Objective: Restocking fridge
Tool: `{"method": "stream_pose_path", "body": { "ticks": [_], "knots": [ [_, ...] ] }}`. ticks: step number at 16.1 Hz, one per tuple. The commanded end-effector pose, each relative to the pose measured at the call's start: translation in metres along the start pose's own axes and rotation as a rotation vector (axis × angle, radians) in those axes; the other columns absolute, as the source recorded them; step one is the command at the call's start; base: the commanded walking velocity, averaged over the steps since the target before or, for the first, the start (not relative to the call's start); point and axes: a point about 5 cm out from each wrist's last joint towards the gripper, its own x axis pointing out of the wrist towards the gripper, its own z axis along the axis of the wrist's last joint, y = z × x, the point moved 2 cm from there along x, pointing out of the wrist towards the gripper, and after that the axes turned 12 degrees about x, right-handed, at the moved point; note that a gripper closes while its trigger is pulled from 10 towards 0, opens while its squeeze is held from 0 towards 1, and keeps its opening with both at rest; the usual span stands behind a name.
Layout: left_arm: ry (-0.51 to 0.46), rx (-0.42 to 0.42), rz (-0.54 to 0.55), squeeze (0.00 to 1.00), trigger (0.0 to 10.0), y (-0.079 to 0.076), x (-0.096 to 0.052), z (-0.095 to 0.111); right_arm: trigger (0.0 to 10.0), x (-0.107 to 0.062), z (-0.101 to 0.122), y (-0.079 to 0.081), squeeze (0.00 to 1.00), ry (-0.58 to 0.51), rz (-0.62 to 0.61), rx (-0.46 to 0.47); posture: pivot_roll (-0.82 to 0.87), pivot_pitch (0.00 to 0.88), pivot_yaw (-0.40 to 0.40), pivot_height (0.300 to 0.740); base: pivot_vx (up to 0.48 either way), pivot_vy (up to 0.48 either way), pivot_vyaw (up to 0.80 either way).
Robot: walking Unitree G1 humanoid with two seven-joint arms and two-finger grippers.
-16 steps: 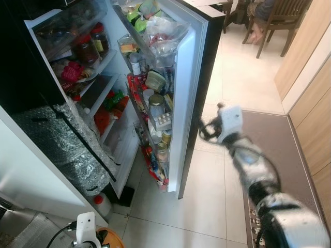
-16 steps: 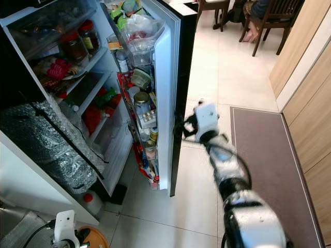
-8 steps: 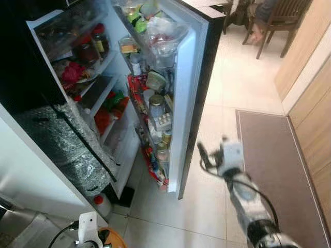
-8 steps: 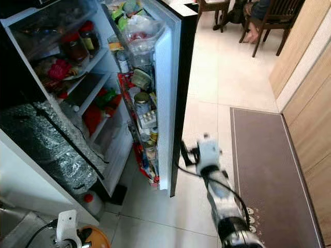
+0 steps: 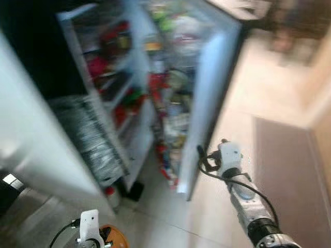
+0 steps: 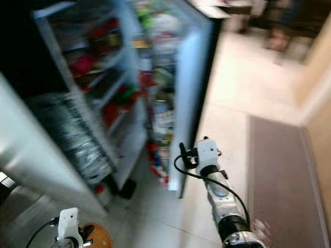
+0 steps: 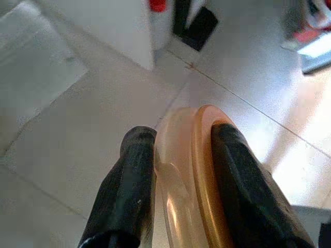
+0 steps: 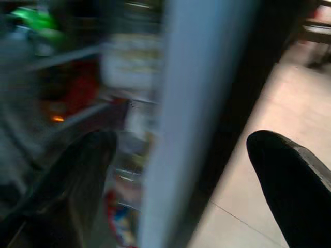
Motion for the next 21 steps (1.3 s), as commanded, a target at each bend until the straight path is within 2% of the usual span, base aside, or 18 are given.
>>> {"method": "stream_pose_path", "body": {
  "ticks": [1,13,18,21],
  "knots": [
    [0.082,0.016,0.005,0.0,10.0,0.002,-0.005,-0.023,10.0,0.0,0.0,0.0,0.0,0.008,0.001,-0.008,-0.14,0.036,0.018,0.74,0.0,0.0,0.8],
    [0.101,0.033,0.0,0.0,10.0,0.006,-0.006,-0.026,10.0,-0.004,-0.011,-0.001,0.0,0.05,-0.012,-0.007,-0.13,0.031,0.018,0.74,0.0,0.0,0.78],
    [0.11,0.042,-0.003,0.0,10.0,0.003,-0.005,-0.026,10.0,-0.005,-0.016,-0.006,0.0,0.075,-0.046,0.015,-0.14,0.018,0.026,0.74,0.0,0.0,0.0],
    [0.106,0.036,-0.003,0.0,10.0,0.0,-0.003,-0.021,10.0,-0.003,-0.012,-0.011,0.0,0.071,-0.063,0.019,-0.14,0.0,0.022,0.74,0.0,0.0,0.0]
  ]
}}
